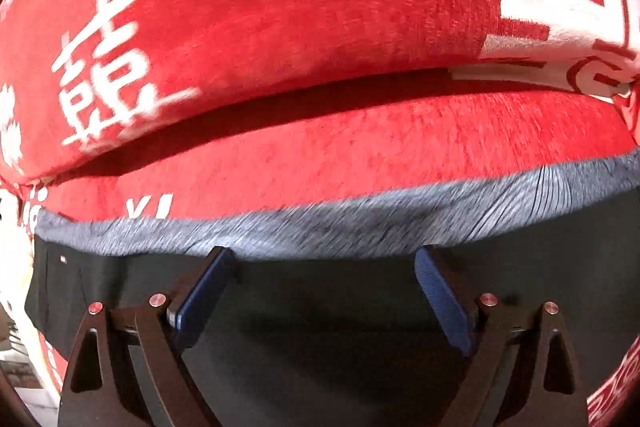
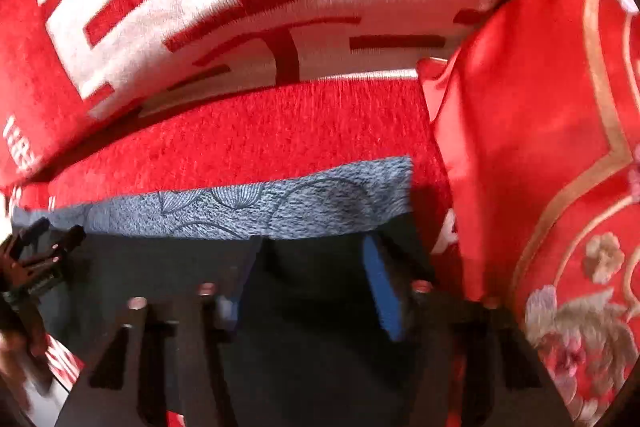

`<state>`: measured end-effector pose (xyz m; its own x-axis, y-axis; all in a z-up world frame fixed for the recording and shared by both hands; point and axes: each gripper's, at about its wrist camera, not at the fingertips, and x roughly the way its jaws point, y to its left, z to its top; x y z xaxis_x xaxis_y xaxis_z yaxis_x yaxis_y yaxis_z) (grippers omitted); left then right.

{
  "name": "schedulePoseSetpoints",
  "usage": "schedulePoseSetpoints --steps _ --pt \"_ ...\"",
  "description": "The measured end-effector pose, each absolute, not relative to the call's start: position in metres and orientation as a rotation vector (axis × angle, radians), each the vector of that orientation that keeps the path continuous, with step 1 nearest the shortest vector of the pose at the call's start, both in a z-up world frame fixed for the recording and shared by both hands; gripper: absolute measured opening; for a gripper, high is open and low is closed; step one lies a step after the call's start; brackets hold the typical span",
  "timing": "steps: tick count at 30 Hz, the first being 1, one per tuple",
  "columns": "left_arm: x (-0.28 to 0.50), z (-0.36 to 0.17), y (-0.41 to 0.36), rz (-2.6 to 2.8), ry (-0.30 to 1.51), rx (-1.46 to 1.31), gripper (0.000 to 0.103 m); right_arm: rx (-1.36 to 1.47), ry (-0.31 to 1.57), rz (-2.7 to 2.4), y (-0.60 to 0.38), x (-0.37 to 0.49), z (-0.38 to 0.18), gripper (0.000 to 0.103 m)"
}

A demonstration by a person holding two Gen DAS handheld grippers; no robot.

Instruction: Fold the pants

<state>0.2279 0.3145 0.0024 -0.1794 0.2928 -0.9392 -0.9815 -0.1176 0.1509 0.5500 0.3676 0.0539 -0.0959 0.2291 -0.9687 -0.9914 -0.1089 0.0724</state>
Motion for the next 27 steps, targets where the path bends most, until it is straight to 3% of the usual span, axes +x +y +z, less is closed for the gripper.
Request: schedulePoseSetpoints --steps 4,10,14,18,21,25,27 --pt "0.198 0.002 0.282 1.517 1.036 -1.074 0.1 -1.1 1.02 1.422 0.347 0.557 0.064 0.044" --pt "0.141 0.024 0.22 1.545 1.077 -1.124 0.1 -0.991 1.179 1.356 0.299 0.555 0.085 0.047" --pt "0.084 0.036 0.2 1.592 1.078 -1.13 0.1 -1.031 1.211 1.494 0.254 0.48 0.097 0.047" --pt "0.017 0.042 0.202 1.639 1.089 -1.104 0.1 -0.908 1.576 1.647 0.206 0.385 0.08 0.048" --pt "-0.039 0.044 0.204 1.68 1.111 -1.031 0.1 -0.822 1.721 1.696 0.185 0.31 0.056 0.048" --pt "-0.107 0.014 0.209 1.732 1.212 -0.979 0.1 -0.733 1.84 1.688 0.176 0.237 0.017 0.048" --pt "-0.123 -0.005 0.194 1.702 1.165 -1.03 0.103 -0.699 1.885 1.652 0.172 0.218 0.002 0.048"
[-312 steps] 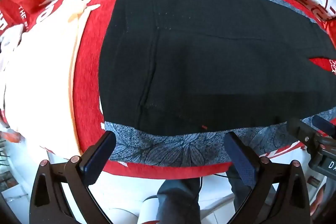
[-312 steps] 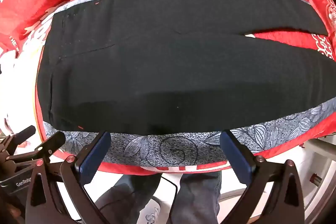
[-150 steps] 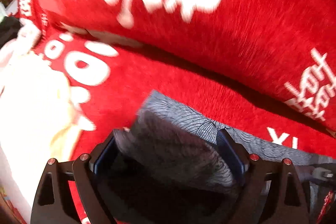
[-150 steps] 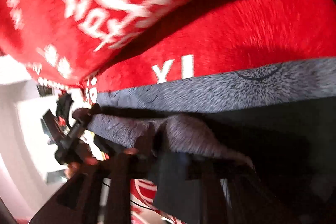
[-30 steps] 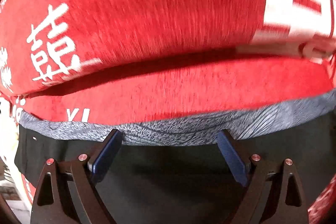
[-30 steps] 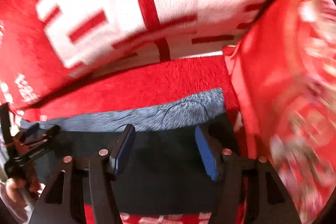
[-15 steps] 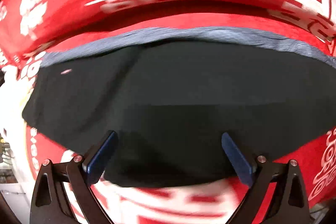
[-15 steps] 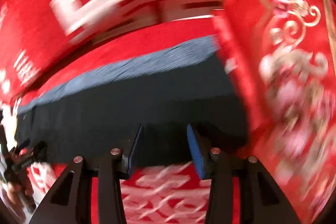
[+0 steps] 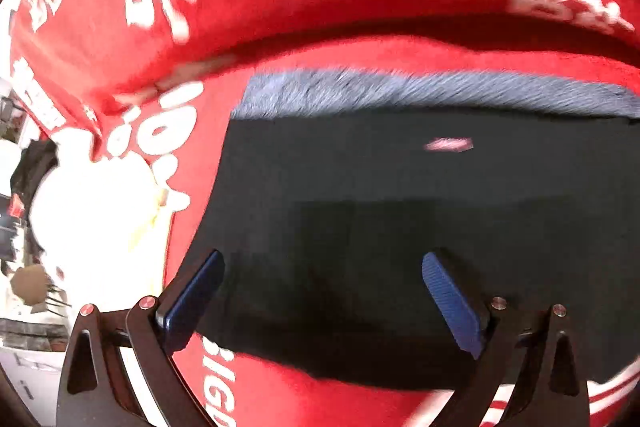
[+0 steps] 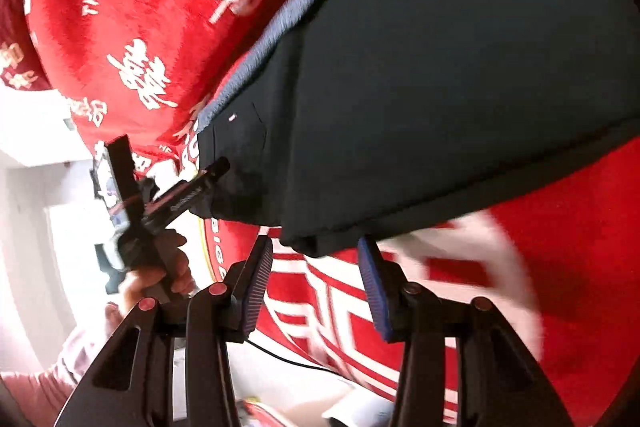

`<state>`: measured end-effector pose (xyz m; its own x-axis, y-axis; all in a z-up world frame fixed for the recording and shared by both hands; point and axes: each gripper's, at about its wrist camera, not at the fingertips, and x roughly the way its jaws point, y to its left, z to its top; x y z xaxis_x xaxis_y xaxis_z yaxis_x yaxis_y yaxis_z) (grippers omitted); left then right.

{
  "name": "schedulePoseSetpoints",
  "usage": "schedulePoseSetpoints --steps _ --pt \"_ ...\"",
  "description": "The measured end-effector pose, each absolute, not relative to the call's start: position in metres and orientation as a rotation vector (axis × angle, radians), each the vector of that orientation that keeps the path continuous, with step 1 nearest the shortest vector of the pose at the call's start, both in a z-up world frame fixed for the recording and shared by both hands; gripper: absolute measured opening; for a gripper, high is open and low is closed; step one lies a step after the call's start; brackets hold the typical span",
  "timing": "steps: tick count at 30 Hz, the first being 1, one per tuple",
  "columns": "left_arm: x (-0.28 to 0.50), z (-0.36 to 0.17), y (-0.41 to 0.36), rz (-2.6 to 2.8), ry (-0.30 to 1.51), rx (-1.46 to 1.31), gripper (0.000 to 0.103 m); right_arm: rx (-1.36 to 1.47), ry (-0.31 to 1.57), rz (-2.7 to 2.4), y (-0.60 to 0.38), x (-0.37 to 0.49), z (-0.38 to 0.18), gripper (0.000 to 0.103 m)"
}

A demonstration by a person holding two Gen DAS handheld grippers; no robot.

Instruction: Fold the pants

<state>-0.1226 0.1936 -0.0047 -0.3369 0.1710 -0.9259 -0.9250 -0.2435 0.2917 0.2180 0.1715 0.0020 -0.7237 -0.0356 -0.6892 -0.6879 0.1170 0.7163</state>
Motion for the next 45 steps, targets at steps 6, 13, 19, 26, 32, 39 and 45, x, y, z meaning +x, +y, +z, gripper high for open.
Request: schedulePoseSetpoints --steps 6,13,19,26,32,39,45 --pt "-0.149 -0.014 0.181 1.613 0.966 -1.128 0.103 -0.564 1.901 1.612 0.177 0.209 -0.009 0.048" --pt "-0.148 -0.007 0.174 1.56 1.004 -1.083 0.103 -0.661 1.759 1.656 0.181 0.215 0.031 0.009" --pt "-0.14 -0.002 0.169 1.582 1.067 -1.049 0.103 -0.737 1.797 1.515 0.15 0.227 -0.004 0.008" --pt "-0.066 0.034 0.169 1.472 1.029 -0.959 0.103 -0.89 1.635 1.544 0.16 0.252 0.034 0.04" --pt "0.038 -0.002 0.186 1.33 1.117 -0.864 0.103 -0.991 1.335 1.557 0.207 0.277 0.056 0.038" --pt "0.02 0.01 0.198 1.388 1.106 -0.926 0.103 -0.943 1.373 1.472 0.227 0.324 0.056 0.013" --pt "0.039 0.013 0.274 1.454 1.019 -0.904 0.103 -1.01 1.255 1.606 0.294 0.303 0.062 0.015"
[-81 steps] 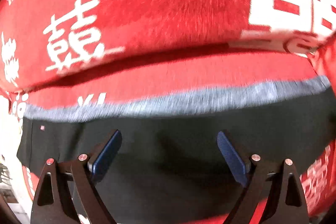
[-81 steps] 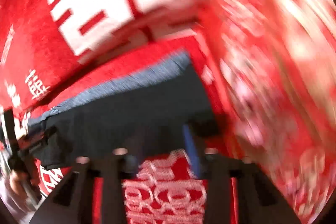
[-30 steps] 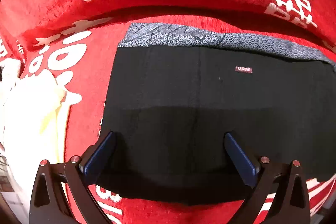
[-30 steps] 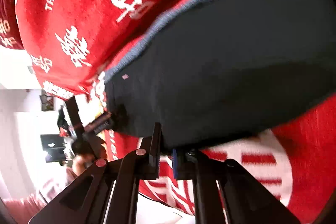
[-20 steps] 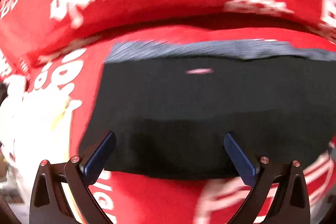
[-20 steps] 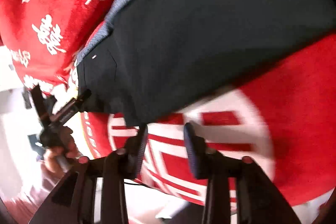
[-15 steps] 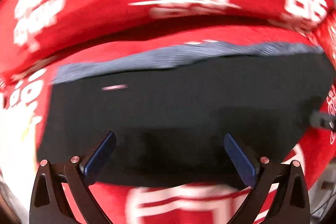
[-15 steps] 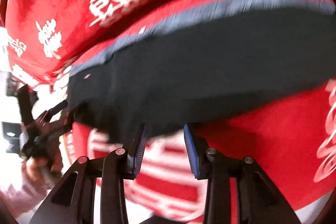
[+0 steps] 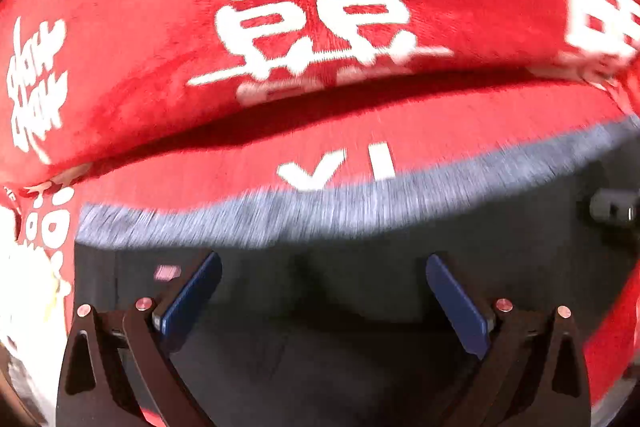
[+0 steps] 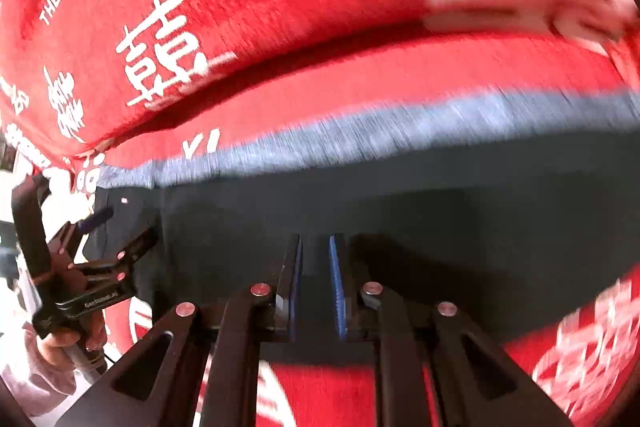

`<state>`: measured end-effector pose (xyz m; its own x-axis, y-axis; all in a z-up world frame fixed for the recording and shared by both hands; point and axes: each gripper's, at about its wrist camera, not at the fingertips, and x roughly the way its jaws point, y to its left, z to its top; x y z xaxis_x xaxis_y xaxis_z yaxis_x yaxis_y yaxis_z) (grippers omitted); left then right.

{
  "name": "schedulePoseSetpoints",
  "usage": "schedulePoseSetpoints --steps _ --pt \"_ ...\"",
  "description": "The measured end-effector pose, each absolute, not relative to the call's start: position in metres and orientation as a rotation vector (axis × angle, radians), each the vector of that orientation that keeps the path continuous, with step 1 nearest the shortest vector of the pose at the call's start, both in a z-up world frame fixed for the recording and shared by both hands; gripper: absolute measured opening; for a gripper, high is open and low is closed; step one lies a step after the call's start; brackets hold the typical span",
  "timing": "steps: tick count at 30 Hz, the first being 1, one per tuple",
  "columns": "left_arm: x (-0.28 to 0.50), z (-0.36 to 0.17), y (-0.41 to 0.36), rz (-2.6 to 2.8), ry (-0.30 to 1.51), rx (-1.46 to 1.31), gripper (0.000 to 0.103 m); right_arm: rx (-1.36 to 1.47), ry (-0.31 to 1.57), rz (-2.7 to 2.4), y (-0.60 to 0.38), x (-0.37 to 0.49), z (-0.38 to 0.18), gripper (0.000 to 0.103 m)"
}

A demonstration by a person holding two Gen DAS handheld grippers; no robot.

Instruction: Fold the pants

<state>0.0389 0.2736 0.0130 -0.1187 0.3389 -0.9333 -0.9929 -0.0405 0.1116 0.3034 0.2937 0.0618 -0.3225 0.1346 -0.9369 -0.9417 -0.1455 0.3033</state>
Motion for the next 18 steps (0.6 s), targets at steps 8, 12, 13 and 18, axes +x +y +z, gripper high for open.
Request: schedulePoseSetpoints --steps 8,12,13,18 --pt "0.019 -0.025 0.305 1.598 0.924 -1.055 0.103 -1.035 1.179 1.603 0.353 0.306 0.021 0.01" --pt "0.014 -0.025 0.309 1.633 0.941 -1.059 0.103 -1.001 1.162 1.53 0.373 0.328 0.019 0.011" --pt "0.016 -0.023 0.309 1.646 0.958 -1.056 0.103 -1.002 1.163 1.507 0.375 0.332 0.022 0.016" --pt "0.03 0.009 0.29 1.645 1.026 -0.985 0.103 -0.976 1.116 1.478 0.345 0.368 0.059 0.038"
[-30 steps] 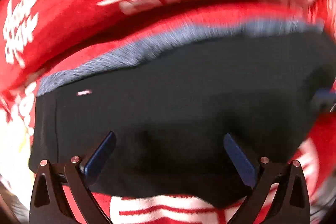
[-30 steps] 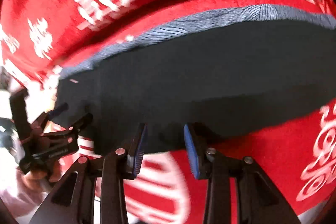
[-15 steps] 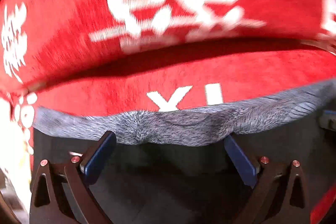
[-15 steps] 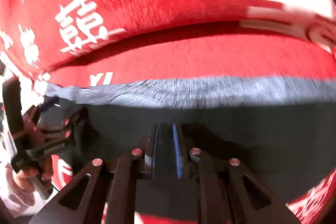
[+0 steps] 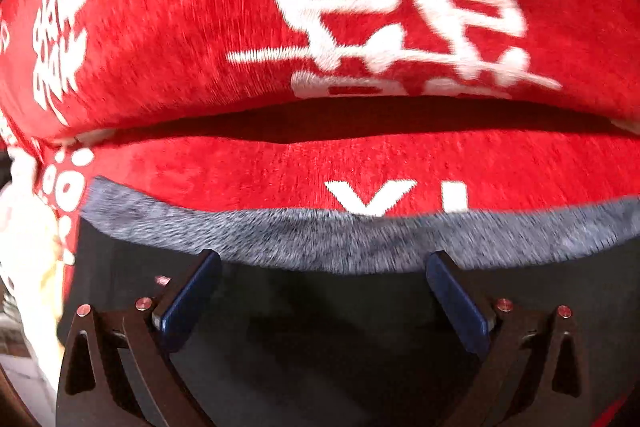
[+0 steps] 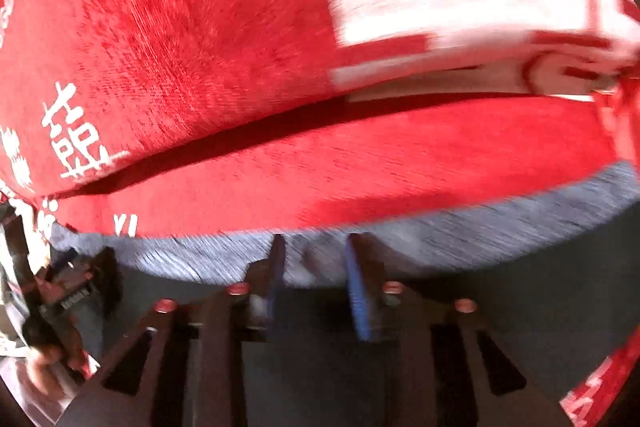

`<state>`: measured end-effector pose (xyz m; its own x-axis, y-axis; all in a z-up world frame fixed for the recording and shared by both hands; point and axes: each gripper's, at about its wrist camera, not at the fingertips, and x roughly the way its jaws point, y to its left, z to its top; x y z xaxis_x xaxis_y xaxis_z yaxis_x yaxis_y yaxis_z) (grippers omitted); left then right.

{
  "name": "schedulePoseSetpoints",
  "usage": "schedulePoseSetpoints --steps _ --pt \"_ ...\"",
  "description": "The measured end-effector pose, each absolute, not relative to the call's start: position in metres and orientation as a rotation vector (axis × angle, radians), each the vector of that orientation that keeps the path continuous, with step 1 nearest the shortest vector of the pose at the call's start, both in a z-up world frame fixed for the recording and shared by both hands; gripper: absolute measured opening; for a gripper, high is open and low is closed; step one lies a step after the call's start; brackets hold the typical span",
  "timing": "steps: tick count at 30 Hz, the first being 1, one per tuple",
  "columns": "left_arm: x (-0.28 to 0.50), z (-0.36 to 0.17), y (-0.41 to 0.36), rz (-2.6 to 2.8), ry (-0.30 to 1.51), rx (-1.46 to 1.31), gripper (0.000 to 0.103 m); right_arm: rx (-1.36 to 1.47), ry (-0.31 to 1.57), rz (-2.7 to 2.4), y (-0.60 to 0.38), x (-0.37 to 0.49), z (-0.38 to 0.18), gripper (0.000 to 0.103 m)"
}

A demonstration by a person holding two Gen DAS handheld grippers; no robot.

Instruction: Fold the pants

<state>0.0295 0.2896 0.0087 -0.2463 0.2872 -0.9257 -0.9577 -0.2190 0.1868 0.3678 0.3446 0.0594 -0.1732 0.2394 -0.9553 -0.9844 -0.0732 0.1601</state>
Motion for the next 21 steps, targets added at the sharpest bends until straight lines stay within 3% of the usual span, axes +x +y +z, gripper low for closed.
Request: schedulePoseSetpoints --steps 6,14,18,21 --pt "0.072 0.039 0.261 1.55 1.024 -1.0 0.103 -0.929 1.135 1.333 0.296 0.446 0.086 0.038" --pt "0.148 0.005 0.235 1.49 1.113 -1.072 0.103 -0.995 1.129 1.285 0.259 0.465 0.065 0.038" --pt "0.156 0.009 0.231 1.516 1.117 -1.05 0.103 -0.979 1.108 1.31 0.258 0.459 0.062 0.048" --pt "0.155 0.012 0.232 1.516 1.135 -1.048 0.103 -0.977 1.103 1.333 0.258 0.458 0.062 0.049"
